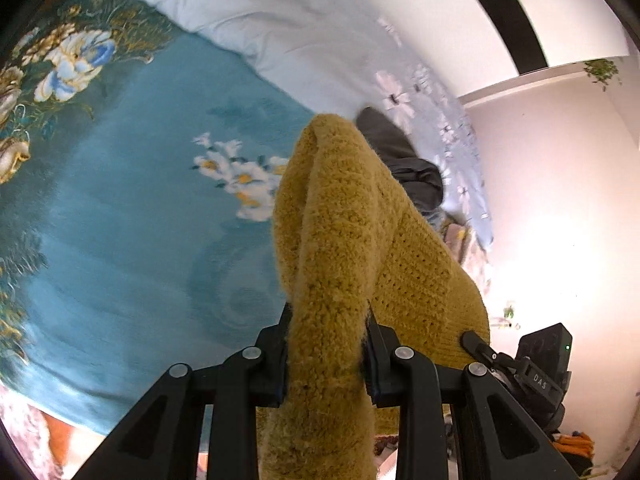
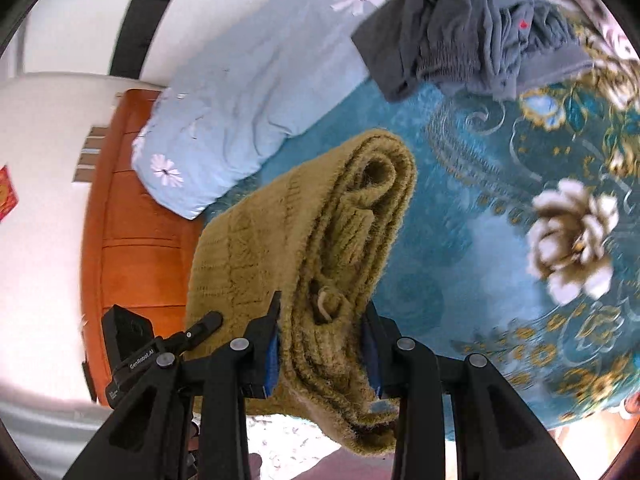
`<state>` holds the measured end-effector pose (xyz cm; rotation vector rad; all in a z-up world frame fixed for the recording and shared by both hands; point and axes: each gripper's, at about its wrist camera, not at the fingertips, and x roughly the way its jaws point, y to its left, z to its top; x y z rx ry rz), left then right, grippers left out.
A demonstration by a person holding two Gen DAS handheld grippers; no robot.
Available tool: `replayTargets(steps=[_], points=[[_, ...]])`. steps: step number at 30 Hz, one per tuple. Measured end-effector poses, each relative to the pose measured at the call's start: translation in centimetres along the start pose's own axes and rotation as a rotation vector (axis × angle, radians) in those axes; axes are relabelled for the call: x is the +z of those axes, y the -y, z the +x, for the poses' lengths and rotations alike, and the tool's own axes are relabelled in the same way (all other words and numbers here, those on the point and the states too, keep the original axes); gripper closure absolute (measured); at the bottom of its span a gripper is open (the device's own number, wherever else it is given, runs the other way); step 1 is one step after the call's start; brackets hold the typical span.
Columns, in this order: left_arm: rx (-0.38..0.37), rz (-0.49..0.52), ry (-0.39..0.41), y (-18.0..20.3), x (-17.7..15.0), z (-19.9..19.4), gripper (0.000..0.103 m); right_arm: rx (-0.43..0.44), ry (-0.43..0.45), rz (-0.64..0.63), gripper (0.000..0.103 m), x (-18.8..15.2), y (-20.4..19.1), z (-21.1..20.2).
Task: Fold clothes
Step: 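Carry the folded sweater with both grippers toward the pink fleece stack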
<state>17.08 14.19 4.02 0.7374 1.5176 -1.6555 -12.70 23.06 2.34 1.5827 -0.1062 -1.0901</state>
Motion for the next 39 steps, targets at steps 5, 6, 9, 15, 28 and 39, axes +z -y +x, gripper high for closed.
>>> replayTargets(steps=[5, 6, 9, 15, 28, 39], points=[[-0.035, -0.004, 0.047, 6.9, -6.0, 2.4, 0.073, 0.007, 0.04, -0.085, 0.068, 1.1, 3.6, -8.2], [-0.042, -0.009, 0.047, 8.2, -7.1, 3.2, 0.073, 0.005, 0.05, -0.093, 0.068, 1.0, 4.4, -9.7], [-0.052, -0.028, 0.014, 11.0, -9.7, 5.0, 0.073, 0.002, 0.081, -0.089, 0.068, 0.5, 6.9, -13.6], [-0.044, 0.046, -0.052, 18.5, -12.3, 8.6, 0.073, -0.005, 0.142, -0.081, 0.068, -0.6, 12.0, -21.5], [-0.113, 0.296, -0.279, 33.3, -15.1, 19.4, 0.073, -0.059, 0.406, 0.176, 0.068, -2.4, 22.5, -33.7], [-0.152, 0.37, -0.354, 36.7, -12.9, 23.6, 0.073, -0.108, 0.491, 0.265, 0.068, -0.3, 24.6, -36.8]])
